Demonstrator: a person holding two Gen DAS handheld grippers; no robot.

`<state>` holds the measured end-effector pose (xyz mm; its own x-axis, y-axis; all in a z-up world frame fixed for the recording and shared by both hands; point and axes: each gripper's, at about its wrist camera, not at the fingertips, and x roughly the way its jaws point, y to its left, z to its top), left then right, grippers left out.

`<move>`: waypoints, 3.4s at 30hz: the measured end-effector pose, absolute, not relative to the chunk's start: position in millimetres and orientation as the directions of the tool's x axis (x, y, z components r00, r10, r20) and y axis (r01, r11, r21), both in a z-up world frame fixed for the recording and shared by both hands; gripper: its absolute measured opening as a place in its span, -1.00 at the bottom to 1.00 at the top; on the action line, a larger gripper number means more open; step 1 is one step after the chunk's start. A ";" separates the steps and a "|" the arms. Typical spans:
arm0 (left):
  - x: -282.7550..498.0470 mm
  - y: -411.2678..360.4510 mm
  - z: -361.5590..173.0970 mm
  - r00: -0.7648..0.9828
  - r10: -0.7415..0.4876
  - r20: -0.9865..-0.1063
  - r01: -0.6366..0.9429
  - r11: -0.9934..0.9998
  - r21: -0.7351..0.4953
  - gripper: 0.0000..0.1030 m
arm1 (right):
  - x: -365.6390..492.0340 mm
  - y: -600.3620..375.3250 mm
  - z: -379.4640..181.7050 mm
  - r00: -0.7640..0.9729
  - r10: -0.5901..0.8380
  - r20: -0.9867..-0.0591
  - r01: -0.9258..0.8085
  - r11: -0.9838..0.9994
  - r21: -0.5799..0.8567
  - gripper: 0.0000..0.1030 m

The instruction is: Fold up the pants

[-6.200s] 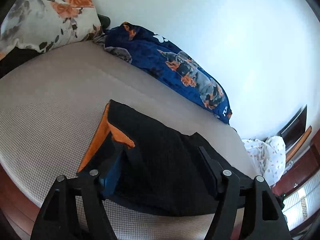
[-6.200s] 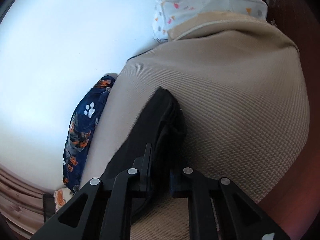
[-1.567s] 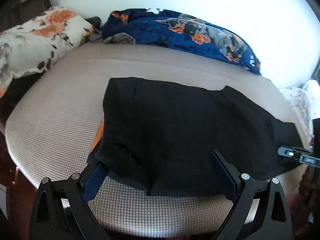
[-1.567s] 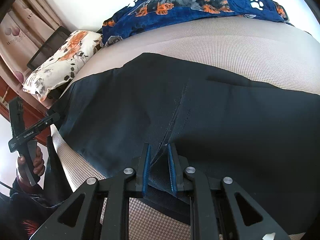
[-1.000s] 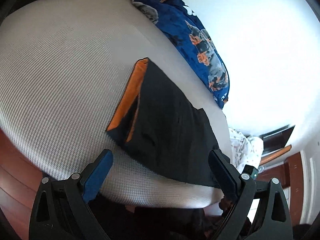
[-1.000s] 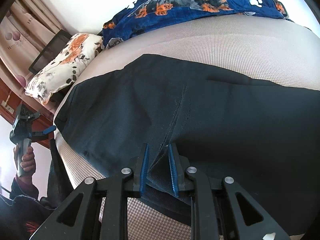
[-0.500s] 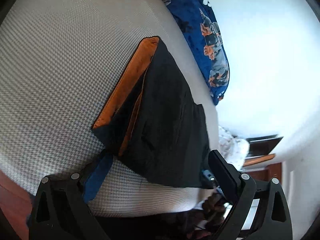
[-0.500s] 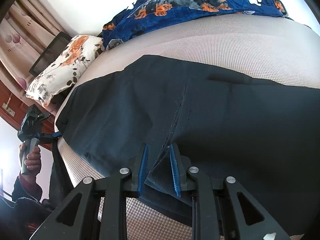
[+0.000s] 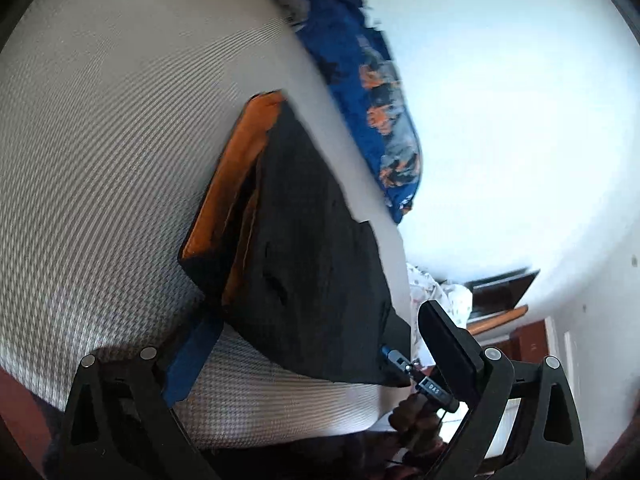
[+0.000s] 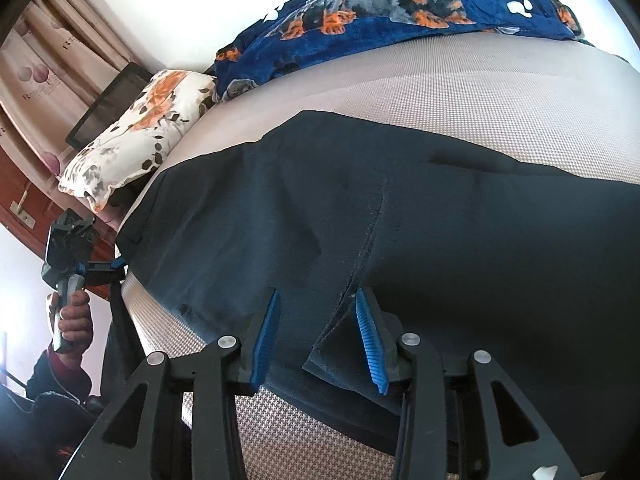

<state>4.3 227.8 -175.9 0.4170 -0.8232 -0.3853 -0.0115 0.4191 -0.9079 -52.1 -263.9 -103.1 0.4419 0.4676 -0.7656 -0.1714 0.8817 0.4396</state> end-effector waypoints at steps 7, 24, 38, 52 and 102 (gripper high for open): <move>13.3 217.3 -177.8 0.291 -0.838 -0.462 -0.123 0.446 -0.886 0.87 | -52.5 -263.7 -103.0 0.442 0.475 -0.761 -0.169 0.877 0.450 -0.25; 17.6 205.3 -172.6 0.473 -0.791 -0.388 -0.020 0.431 -0.902 0.70 | -54.5 -264.3 -103.8 0.447 0.488 -0.750 -0.167 0.869 0.465 -0.18; 20.6 175.6 -170.4 0.524 -0.588 -0.616 -0.031 0.710 -0.704 -0.55 | -56.4 -260.3 -102.7 0.452 0.491 -0.745 -0.180 0.868 0.463 -0.09; -18.2 105.0 -77.7 0.714 -0.468 -0.521 0.293 0.875 -0.384 -0.58 | -45.9 -259.2 -89.5 0.435 0.549 -0.714 -0.163 0.828 0.537 -0.05; -27.5 -45.1 -79.3 0.493 -0.567 -0.660 0.630 0.756 -0.178 0.69 | -43.5 -406.7 -72.1 0.479 0.657 -0.582 0.155 0.589 0.793 -0.76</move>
